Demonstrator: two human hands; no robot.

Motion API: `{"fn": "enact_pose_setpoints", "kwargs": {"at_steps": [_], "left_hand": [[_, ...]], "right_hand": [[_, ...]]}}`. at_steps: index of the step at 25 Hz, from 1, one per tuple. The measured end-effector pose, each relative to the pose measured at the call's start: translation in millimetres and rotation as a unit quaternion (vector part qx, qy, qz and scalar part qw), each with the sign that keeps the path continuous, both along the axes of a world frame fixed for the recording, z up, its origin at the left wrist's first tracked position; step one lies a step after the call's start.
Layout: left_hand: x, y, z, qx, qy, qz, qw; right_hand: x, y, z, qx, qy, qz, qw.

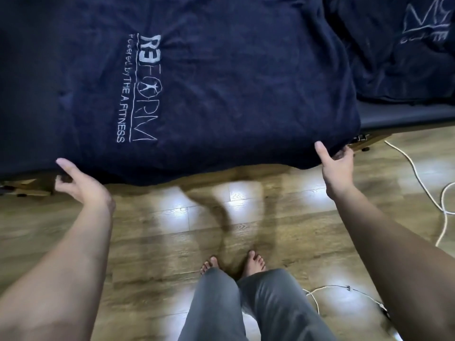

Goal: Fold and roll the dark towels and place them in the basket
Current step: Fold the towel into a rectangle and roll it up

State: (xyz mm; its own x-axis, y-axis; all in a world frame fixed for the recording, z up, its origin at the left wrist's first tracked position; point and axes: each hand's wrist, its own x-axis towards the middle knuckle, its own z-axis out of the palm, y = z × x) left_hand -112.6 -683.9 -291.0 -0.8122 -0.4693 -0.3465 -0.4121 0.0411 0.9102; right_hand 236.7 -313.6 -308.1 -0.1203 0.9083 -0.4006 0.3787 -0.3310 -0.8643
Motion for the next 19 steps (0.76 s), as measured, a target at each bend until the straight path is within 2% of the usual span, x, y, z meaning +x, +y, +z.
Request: {"fn": "enact_pose_setpoints", "kwargs": {"at_steps": [6,12,14,19], "left_hand": [[40,-14,-8,-0.055,-0.106,-0.079,0.99],[71,-45,-9,-0.184,-0.159,-0.15,0.958],[79,-57,-5,-0.173,-0.171,-0.149,0.959],[91,-74,38,-0.069,-0.101,-0.101,0.987]], "right_hand": [[12,-28,2,-0.019,-0.001,0.033,0.999],[27,-57,11,-0.013,-0.025,0.035,0.999],[31,-63,18,-0.016,-0.027,0.021,0.999],[47,-72,61,0.004,-0.039,-0.032,0.999]]}}
